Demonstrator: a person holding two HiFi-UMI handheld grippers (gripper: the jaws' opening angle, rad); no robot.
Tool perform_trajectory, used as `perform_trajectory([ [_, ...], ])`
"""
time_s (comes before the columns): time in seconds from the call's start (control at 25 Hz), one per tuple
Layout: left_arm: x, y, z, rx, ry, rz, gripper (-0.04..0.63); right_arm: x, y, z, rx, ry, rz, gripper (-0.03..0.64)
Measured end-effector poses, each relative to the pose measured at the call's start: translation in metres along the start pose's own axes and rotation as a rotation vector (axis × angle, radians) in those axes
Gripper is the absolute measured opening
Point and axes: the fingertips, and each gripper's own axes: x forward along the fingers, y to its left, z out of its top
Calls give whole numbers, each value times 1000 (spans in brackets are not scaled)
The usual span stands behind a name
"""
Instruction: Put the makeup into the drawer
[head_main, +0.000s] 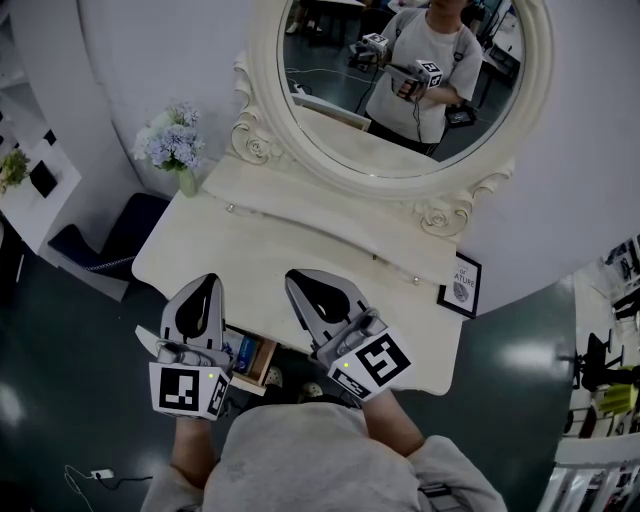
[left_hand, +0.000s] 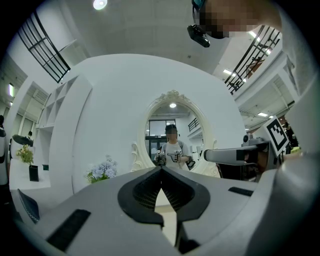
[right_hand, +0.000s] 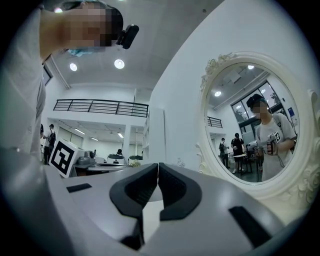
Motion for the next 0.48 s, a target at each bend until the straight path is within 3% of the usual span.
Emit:
perform_trajectory([
  [0.48,0,-4,2,2,-5,1,14,-3,-1,3,5,-7,2,21],
])
